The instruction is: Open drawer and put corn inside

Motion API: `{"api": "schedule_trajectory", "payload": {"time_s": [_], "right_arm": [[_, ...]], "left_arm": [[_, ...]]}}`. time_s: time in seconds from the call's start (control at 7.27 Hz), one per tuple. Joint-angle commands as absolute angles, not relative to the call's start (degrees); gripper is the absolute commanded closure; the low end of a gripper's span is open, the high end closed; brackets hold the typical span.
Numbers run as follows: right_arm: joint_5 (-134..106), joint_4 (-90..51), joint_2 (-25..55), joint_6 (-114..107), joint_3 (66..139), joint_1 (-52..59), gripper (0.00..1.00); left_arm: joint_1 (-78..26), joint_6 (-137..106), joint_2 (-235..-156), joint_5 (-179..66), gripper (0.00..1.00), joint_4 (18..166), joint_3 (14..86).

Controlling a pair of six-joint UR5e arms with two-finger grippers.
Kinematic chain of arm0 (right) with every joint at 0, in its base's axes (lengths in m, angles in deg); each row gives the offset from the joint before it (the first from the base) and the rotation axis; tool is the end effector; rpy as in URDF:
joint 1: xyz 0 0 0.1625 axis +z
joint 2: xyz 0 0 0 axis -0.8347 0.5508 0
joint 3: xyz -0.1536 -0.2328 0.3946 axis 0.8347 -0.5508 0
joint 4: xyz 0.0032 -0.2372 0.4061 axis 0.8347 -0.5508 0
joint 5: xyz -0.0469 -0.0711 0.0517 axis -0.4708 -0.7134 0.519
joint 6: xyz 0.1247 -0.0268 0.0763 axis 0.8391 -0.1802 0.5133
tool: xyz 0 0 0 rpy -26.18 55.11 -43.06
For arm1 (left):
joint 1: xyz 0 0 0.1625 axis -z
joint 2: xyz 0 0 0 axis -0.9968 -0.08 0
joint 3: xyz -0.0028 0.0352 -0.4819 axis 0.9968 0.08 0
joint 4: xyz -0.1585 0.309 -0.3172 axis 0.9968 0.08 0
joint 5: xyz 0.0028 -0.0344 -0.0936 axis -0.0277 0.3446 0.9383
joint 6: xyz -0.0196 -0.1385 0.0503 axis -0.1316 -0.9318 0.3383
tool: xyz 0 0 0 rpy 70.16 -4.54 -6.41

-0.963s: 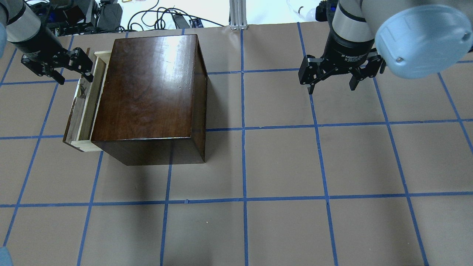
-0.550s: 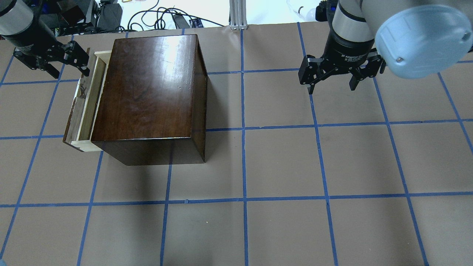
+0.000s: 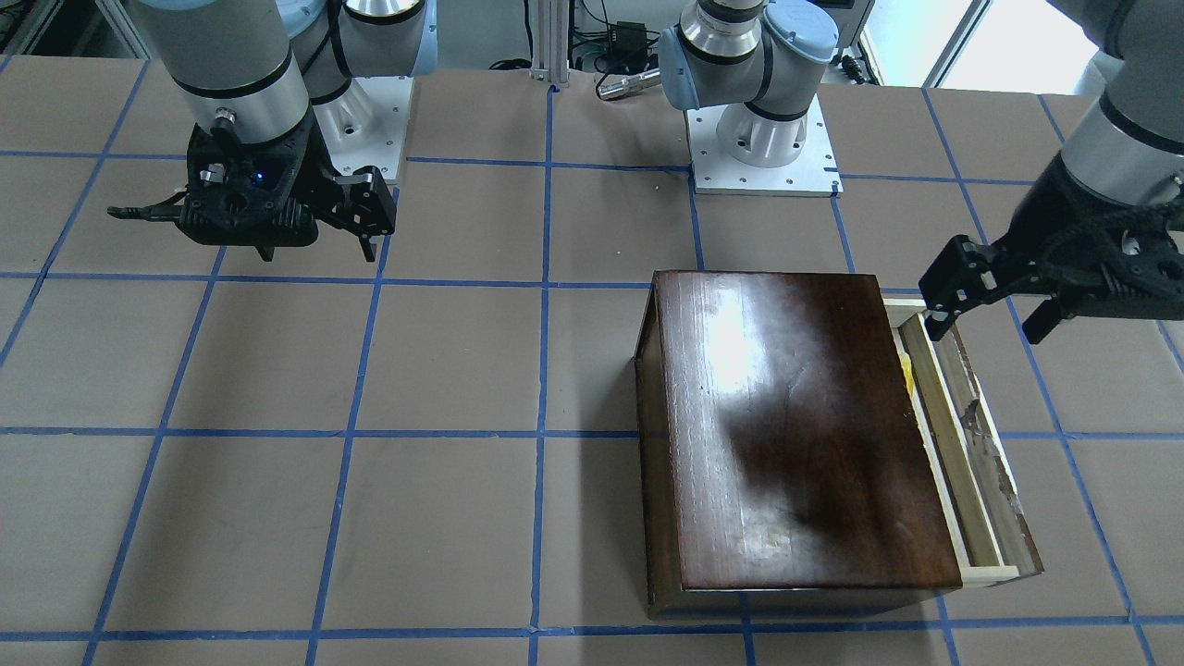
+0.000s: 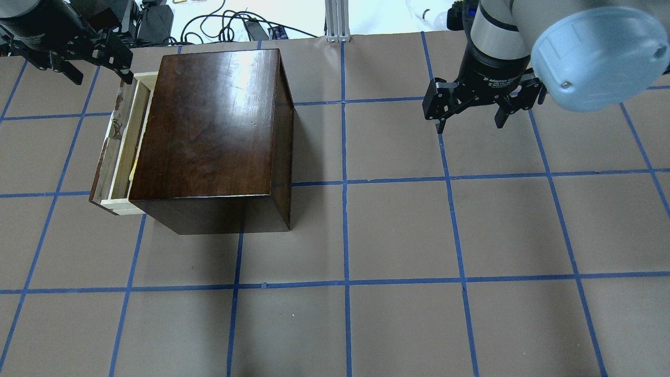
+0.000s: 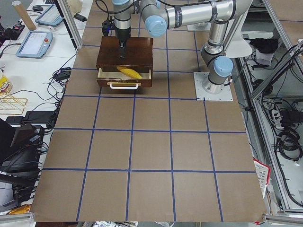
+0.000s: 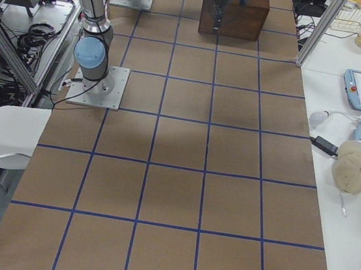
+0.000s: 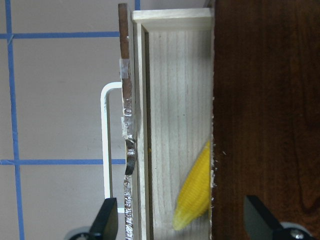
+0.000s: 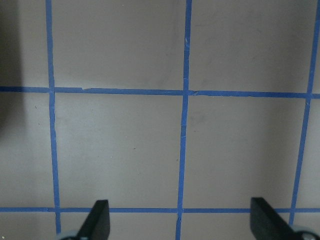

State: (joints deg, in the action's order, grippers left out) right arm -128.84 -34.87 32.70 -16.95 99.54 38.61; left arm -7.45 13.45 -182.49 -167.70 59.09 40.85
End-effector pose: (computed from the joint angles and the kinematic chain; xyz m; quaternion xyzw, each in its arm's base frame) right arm 0.1794 -0.5559 0.4748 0.0178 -0.9997 -0.0049 0.0172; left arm -0.0007 -0.6404 0.5193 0.0167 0.9975 -0.0671 0.0117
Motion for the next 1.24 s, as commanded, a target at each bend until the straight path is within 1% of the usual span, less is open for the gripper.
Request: {"api": "schedule_trajectory", "payload": {"time_s": [0.0,0.28,0.41,1.1], "right_arm": [[-128.84,-34.87,32.70,-16.95,99.55,38.61,0.00],[-128.84,-34.87,32.70,-16.95,99.55,38.61,0.00],[-128.84,-34.87,32.70,-16.95,99.55,38.61,0.00],[-128.84,-34.87,32.70,-16.95,99.55,38.61,0.00]], "left_arm": [[-0.11,6.48,-180.73,-167.60,0.00,59.30,41.32],[4.74,6.02,-179.59,-167.51,0.00,59.56,42.64],[5.63,6.02,-179.06,-167.51,0.00,62.26,42.64],[4.50,6.19,-178.62,-168.57,0.00,67.38,41.94]]}}
